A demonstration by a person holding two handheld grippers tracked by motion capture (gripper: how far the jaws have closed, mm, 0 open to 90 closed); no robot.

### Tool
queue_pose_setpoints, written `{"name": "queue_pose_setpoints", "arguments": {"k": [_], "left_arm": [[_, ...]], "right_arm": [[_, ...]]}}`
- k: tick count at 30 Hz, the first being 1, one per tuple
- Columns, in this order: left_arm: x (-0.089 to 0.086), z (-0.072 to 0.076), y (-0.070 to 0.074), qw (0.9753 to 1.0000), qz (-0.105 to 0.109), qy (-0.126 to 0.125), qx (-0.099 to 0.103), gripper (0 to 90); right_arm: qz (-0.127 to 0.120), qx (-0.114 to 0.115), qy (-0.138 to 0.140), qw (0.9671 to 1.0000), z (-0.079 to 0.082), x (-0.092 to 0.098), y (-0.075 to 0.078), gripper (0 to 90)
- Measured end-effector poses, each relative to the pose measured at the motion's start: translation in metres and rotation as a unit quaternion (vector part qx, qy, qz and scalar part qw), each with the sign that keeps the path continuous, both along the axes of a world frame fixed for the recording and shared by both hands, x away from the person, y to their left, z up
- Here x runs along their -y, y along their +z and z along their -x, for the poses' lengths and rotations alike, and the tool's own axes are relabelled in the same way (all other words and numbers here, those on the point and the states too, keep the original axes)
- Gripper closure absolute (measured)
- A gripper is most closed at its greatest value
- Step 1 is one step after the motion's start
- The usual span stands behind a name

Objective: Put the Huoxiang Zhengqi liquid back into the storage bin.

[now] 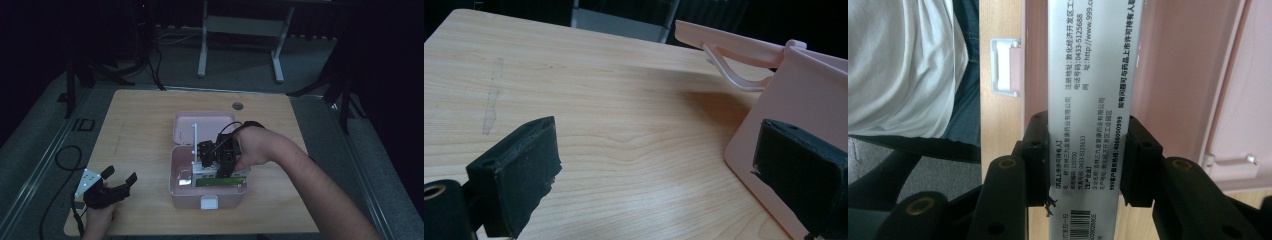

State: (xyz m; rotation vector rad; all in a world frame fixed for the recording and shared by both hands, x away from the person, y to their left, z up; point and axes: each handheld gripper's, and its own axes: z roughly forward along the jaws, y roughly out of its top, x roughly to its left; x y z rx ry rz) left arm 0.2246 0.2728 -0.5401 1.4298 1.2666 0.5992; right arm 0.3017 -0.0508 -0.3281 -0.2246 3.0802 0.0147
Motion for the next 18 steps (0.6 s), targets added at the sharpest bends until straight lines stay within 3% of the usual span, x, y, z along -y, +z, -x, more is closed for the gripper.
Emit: {"name": "queue_pose_setpoints", "arguments": {"k": [18], "left_arm": [[0.000,0.000,0.000,1.0000,0.000,-0.001,0.001,4.9]], "right_arm": [[0.006,0.001,-0.008,0.9999,-0.001,0.002,-0.018,62.1]]}}
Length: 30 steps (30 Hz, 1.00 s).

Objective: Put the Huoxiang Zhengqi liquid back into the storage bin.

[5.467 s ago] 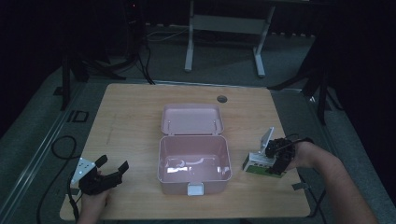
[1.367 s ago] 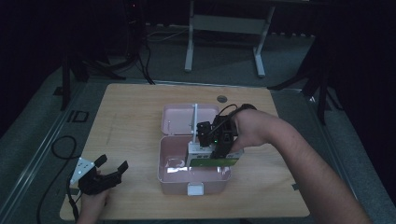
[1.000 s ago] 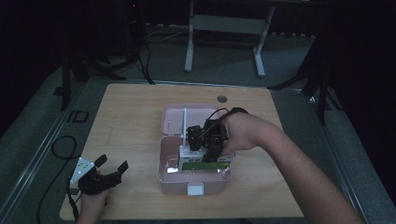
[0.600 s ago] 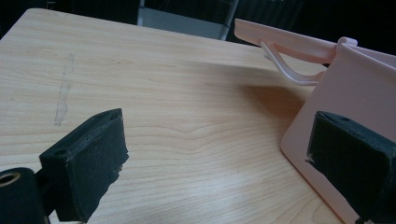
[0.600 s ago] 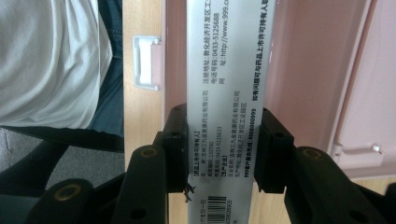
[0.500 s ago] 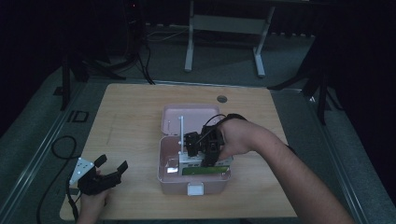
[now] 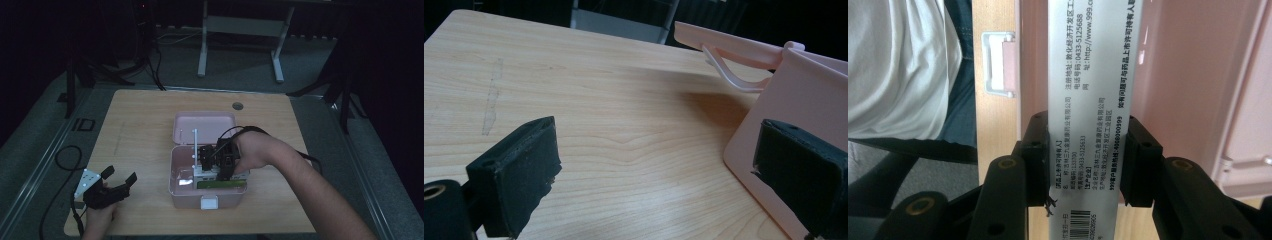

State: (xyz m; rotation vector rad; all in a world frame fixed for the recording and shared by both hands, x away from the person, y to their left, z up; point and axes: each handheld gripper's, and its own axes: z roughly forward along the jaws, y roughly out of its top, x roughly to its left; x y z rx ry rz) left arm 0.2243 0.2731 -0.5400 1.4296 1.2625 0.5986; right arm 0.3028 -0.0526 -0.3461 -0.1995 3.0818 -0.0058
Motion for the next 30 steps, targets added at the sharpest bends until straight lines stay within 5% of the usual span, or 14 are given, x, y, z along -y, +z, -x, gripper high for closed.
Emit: {"name": "queue_pose_setpoints", "arguments": {"k": [30], "left_arm": [[0.000,0.000,0.000,1.0000,0.001,-0.001,0.000,4.9]], "right_arm": [[-0.005,-0.008,-0.010,0.9999,-0.006,0.005,-0.045,62.0]]}}
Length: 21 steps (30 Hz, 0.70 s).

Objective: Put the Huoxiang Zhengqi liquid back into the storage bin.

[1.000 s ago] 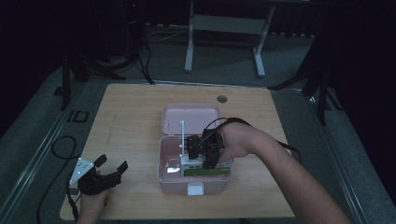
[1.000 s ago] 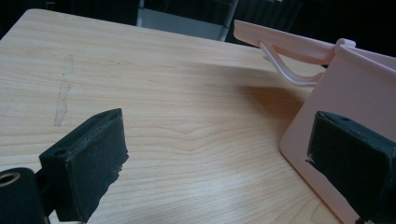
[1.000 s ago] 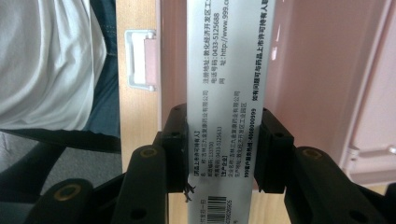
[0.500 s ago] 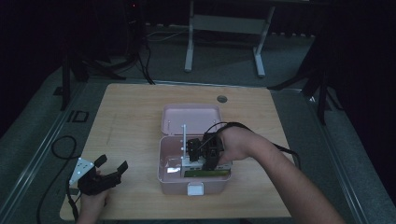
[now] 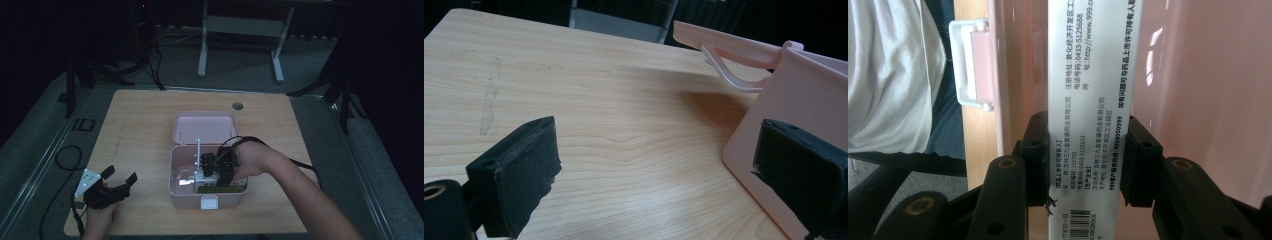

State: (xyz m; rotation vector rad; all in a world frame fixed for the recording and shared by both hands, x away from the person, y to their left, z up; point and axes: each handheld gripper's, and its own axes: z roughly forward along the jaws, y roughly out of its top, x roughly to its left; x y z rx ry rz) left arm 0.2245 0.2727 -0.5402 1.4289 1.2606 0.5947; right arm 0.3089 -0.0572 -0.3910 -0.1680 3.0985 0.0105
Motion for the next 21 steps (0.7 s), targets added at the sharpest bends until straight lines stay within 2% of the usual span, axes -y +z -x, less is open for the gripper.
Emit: {"name": "queue_pose_setpoints", "arguments": {"k": [3,9,14,21], "left_arm": [[0.000,0.000,0.000,1.0000,0.001,0.000,-0.001,4.9],[0.000,0.000,0.000,1.0000,0.000,0.000,0.000,4.8],[0.000,0.000,0.000,1.0000,0.001,0.000,0.000,4.8],[0.000,0.000,0.000,1.0000,0.001,0.000,0.000,4.8]], "right_arm": [[0.001,-0.004,0.000,1.0000,0.001,-0.002,-0.003,62.0],[0.009,0.003,0.000,1.0000,0.002,-0.002,-0.008,62.1],[0.001,-0.003,-0.007,1.0000,0.002,0.001,-0.013,62.0],[0.002,0.002,-0.004,1.0000,0.001,0.001,-0.019,62.0]]}}
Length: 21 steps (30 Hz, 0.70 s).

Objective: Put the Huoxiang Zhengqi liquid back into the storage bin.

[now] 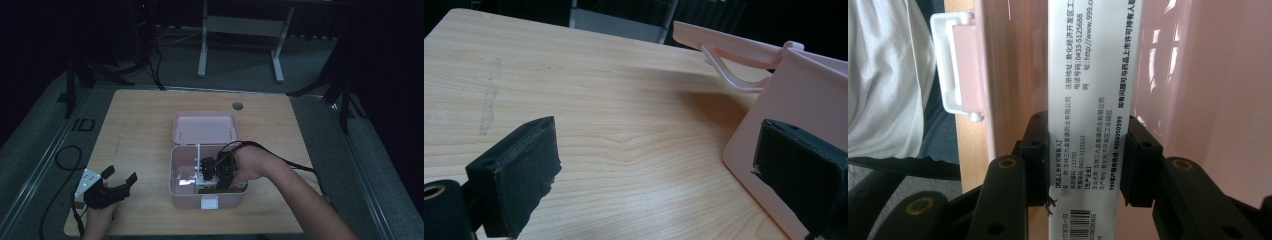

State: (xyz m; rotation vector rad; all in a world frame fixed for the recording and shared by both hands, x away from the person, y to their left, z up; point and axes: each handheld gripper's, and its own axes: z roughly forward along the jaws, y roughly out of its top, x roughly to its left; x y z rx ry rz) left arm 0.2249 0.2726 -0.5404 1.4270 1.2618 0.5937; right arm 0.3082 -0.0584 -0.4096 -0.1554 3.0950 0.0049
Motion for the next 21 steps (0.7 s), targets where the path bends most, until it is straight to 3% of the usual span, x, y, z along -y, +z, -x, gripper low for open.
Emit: {"name": "queue_pose_setpoints", "arguments": {"k": [21], "left_arm": [[0.000,0.000,0.000,1.0000,-0.001,-0.001,0.001,4.8]], "right_arm": [[0.004,-0.011,0.001,0.9999,-0.007,0.003,-0.029,61.9]]}}
